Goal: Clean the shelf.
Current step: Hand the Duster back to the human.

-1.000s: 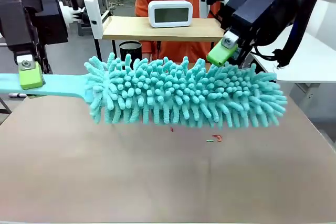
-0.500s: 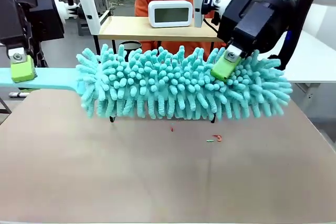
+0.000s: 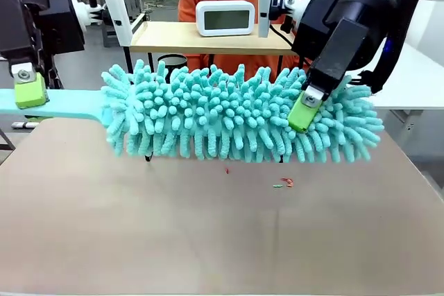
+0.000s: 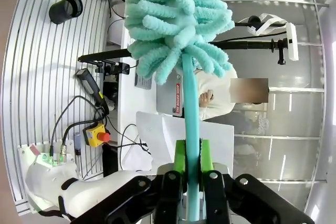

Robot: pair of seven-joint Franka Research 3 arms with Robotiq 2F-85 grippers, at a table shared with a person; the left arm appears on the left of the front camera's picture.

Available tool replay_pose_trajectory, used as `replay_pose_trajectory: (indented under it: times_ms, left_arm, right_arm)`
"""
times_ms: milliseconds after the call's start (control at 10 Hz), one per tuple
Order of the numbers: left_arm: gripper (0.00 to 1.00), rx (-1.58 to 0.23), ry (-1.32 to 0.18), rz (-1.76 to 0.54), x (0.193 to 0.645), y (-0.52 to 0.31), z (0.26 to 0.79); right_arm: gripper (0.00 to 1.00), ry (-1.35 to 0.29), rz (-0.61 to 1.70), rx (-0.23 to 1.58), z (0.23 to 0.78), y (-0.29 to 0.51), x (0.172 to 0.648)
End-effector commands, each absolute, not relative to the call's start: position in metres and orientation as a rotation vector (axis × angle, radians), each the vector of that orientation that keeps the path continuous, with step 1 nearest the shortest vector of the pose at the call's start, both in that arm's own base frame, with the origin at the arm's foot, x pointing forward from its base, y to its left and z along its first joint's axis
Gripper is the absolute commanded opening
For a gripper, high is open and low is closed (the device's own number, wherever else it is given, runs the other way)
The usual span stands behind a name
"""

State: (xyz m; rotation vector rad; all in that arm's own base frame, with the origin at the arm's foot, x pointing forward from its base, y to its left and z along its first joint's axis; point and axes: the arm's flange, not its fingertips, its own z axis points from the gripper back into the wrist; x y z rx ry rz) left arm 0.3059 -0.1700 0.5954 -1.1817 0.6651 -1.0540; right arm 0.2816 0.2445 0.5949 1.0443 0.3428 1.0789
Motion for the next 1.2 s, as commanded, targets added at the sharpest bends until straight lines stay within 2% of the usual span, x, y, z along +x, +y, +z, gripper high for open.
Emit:
replay_pose_trajectory:
  times_ms: [0, 100, 200, 500, 600, 700, 800, 900, 1100]
  left_arm:
    - [0.12, -1.162, 0.678, -1.059, 0.308, -0.168, 0.603]
    - [0.12, -1.157, 0.682, -1.058, 0.308, -0.168, 0.603]
    - [0.12, -1.152, 0.683, -1.06, 0.307, -0.169, 0.603]
    - [0.12, -1.134, 0.683, -1.053, 0.307, -0.17, 0.602]
    - [0.22, -1.138, 0.682, -1.048, 0.306, -0.17, 0.601]
    - [0.64, -1.132, 0.676, -1.04, 0.307, -0.169, 0.601]
    - [0.79, -1.157, 0.635, -1.025, 0.309, -0.166, 0.603]
    - [1.0, -1.185, 0.521, -0.957, 0.316, -0.153, 0.604]
    - [1.0, -1.355, 0.296, -0.735, 0.336, -0.098, 0.595]
  right_arm:
    - [0.0, 0.343, 1.111, 1.049, 0.599, 0.242, 0.286]
    - [0.04, 0.343, 1.114, 1.045, 0.599, 0.242, 0.286]
    - [0.0, 0.343, 1.118, 1.046, 0.599, 0.242, 0.286]
    - [0.0, 0.348, 1.122, 1.046, 0.598, 0.24, 0.285]
    - [0.0, 0.349, 1.12, 1.048, 0.598, 0.239, 0.285]
    - [0.0, 0.349, 1.119, 1.05, 0.597, 0.238, 0.286]
    - [0.0, 0.35, 1.117, 1.052, 0.597, 0.236, 0.286]
    - [0.0, 0.344, 1.106, 1.057, 0.596, 0.231, 0.288]
    - [0.0, 0.309, 1.065, 1.089, 0.598, 0.211, 0.293]
